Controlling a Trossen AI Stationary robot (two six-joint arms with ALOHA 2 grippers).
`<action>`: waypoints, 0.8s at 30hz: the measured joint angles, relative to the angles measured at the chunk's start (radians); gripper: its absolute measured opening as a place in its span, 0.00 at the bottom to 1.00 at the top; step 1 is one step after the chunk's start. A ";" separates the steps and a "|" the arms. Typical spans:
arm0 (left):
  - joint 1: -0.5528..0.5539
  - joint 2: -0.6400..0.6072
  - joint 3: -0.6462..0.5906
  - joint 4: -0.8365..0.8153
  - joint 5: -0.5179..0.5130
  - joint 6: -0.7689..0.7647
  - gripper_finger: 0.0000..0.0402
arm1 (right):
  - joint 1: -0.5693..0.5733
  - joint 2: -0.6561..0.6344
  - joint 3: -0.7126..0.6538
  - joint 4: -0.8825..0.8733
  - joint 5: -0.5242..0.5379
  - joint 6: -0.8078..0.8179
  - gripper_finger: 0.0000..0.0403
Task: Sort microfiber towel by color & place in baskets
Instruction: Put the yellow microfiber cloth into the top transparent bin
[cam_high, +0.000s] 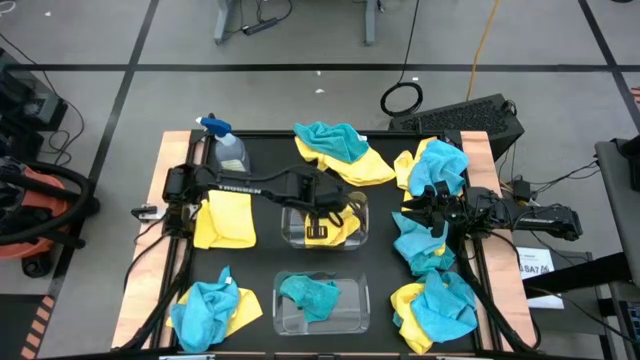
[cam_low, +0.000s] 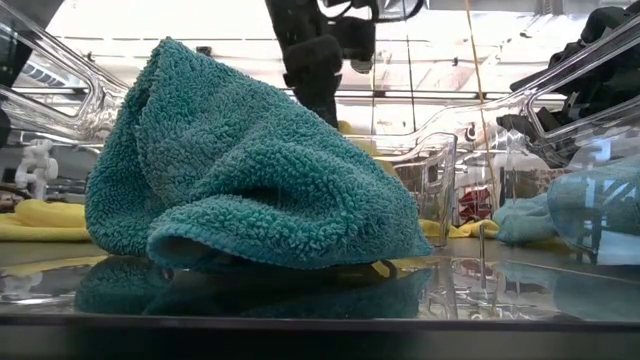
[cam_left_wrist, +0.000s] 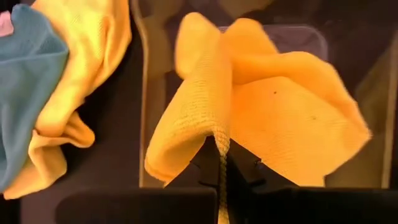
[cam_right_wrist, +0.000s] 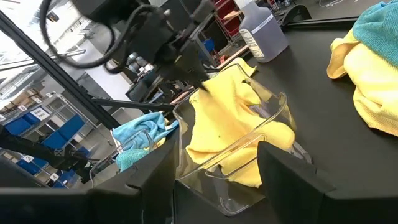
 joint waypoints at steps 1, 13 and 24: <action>-0.010 0.000 0.000 -0.001 0.000 0.000 0.01 | 0.000 0.000 0.000 0.000 0.000 0.000 0.53; -0.017 0.000 -0.173 0.127 0.134 -0.005 0.01 | 0.000 0.000 0.000 0.000 0.000 0.000 0.53; -0.010 0.000 -0.262 0.236 0.185 -0.019 0.09 | 0.000 0.000 0.000 0.000 0.000 0.000 0.53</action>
